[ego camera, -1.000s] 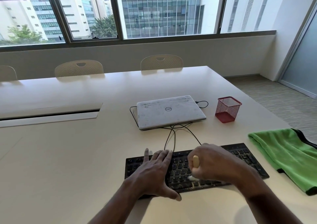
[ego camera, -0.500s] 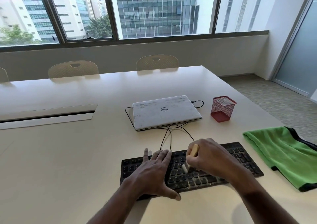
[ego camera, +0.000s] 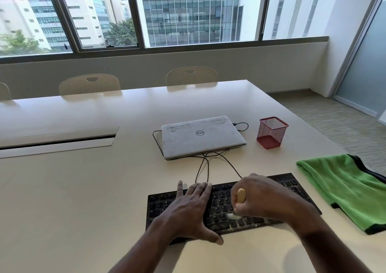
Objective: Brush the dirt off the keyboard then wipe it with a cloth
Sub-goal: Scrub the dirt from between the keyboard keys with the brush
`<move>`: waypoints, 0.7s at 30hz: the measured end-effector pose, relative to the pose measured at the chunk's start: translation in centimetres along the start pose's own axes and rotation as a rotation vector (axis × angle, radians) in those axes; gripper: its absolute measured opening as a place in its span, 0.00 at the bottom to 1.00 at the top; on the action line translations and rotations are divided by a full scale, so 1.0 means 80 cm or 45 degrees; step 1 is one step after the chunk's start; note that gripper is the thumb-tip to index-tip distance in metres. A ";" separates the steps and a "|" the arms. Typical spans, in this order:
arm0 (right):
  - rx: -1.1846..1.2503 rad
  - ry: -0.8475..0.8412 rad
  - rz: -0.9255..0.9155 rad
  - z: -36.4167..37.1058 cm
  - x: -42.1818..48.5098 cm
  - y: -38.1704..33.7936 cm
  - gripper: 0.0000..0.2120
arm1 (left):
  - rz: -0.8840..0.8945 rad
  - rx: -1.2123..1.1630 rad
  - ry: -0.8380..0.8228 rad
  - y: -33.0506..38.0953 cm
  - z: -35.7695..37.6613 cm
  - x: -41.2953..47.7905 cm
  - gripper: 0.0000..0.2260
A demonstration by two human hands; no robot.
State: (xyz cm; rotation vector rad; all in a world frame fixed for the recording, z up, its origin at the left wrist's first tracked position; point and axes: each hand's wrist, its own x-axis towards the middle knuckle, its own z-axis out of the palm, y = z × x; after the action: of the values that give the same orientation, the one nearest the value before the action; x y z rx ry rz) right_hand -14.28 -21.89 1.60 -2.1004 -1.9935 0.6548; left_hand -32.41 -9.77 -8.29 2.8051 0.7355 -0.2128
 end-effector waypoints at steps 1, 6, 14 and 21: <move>-0.026 0.025 0.017 -0.003 -0.001 0.003 0.09 | 0.003 -0.003 0.006 0.001 0.000 0.001 0.63; 0.095 0.044 -0.053 -0.007 -0.004 -0.002 0.04 | 0.005 0.012 0.000 0.004 0.000 0.005 0.63; 0.099 0.262 0.084 -0.009 -0.005 0.006 0.08 | 0.012 0.013 -0.001 0.008 0.000 0.010 0.63; 0.170 0.128 0.143 0.007 -0.002 0.007 0.06 | 0.013 0.027 -0.018 0.014 -0.002 0.011 0.62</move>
State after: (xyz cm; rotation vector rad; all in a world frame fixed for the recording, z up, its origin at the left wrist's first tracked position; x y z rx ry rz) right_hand -13.98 -22.19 0.90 -2.1328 -1.7400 0.6676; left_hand -31.07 -10.23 -8.14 2.8240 0.7201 -0.2397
